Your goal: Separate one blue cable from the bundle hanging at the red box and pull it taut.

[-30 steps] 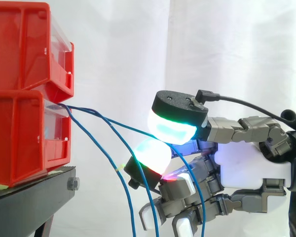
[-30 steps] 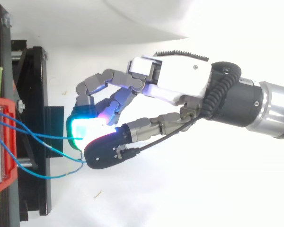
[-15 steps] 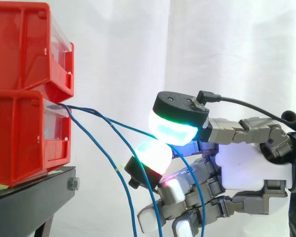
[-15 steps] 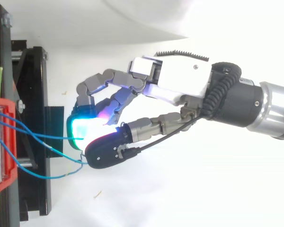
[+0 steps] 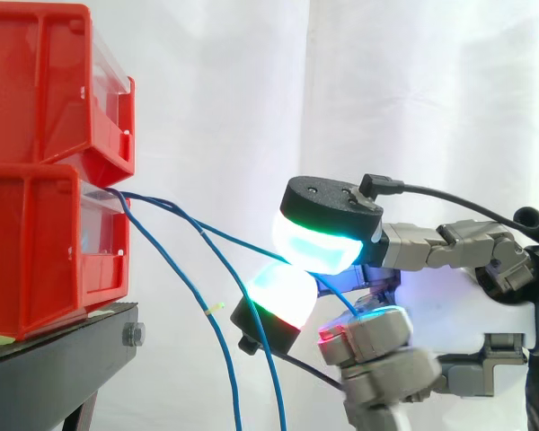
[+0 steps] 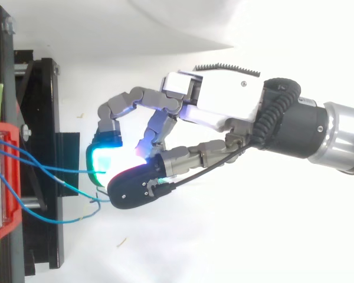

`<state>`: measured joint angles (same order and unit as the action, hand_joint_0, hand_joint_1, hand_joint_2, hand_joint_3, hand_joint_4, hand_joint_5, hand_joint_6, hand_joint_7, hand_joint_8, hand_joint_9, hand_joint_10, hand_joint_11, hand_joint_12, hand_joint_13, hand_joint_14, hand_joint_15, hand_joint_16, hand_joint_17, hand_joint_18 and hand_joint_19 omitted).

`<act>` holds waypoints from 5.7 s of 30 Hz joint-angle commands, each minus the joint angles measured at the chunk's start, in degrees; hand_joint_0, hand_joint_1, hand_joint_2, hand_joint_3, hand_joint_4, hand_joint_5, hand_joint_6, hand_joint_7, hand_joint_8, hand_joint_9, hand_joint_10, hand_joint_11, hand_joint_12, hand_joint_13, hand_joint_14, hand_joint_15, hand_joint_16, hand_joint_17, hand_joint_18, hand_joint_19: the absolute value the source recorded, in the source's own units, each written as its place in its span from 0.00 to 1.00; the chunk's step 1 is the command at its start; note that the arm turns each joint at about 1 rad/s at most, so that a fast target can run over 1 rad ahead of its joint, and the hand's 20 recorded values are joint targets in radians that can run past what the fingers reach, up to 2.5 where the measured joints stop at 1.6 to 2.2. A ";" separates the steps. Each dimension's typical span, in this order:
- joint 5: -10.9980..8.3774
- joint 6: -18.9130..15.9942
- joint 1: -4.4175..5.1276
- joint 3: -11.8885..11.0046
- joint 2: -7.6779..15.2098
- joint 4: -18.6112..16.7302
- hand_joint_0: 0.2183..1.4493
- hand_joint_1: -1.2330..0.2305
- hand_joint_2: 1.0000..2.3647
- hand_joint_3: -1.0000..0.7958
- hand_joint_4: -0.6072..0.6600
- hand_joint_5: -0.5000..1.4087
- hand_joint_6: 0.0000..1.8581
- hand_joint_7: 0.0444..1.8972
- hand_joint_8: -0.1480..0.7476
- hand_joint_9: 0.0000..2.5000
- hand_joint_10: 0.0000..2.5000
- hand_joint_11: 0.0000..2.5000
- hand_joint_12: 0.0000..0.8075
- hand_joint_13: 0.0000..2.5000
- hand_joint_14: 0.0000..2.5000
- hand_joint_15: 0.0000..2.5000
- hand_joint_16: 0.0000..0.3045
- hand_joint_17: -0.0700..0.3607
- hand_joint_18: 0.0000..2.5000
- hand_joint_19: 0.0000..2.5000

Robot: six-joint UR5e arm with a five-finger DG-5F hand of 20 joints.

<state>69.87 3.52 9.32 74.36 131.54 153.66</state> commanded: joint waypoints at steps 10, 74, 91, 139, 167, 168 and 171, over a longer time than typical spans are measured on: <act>0.00 0.00 0.00 0.00 -0.06 0.06 0.35 0.35 0.02 0.47 0.58 0.17 0.47 0.63 0.56 0.45 0.45 0.68 0.50 0.37 0.83 0.60 0.14 0.39 0.54 0.62; 0.26 2.37 0.26 0.00 0.03 0.06 0.37 0.35 0.02 0.48 0.55 0.17 0.47 0.63 0.58 0.41 0.79 0.66 0.54 0.33 1.00 0.67 0.14 0.38 0.61 0.73; 0.26 2.37 0.26 0.00 -0.06 0.06 0.37 0.35 0.02 0.48 0.55 0.17 0.47 0.63 0.58 0.41 0.78 0.67 0.53 0.33 1.00 0.67 0.14 0.38 0.61 0.74; 0.26 2.37 0.17 0.00 -0.06 0.06 0.37 0.35 0.02 0.49 0.54 0.17 0.47 0.63 0.58 0.42 0.80 0.67 0.52 0.33 1.00 0.66 0.14 0.38 0.60 0.73; 0.18 2.37 0.17 0.00 -0.06 0.06 0.37 0.35 0.02 0.49 0.54 0.17 0.47 0.63 0.59 0.42 0.80 0.67 0.53 0.34 1.00 0.66 0.14 0.38 0.60 0.73; 0.26 2.37 0.17 0.00 -0.06 0.06 0.37 0.35 0.02 0.48 0.54 0.17 0.47 0.63 0.58 0.42 0.80 0.67 0.53 0.34 1.00 0.67 0.14 0.38 0.61 0.73; 0.26 2.37 0.26 0.00 -0.06 0.06 0.37 0.35 0.02 0.48 0.54 0.17 0.47 0.63 0.58 0.42 0.80 0.67 0.53 0.34 1.00 0.67 0.14 0.38 0.61 0.73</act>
<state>70.13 5.89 9.52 74.36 131.51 153.72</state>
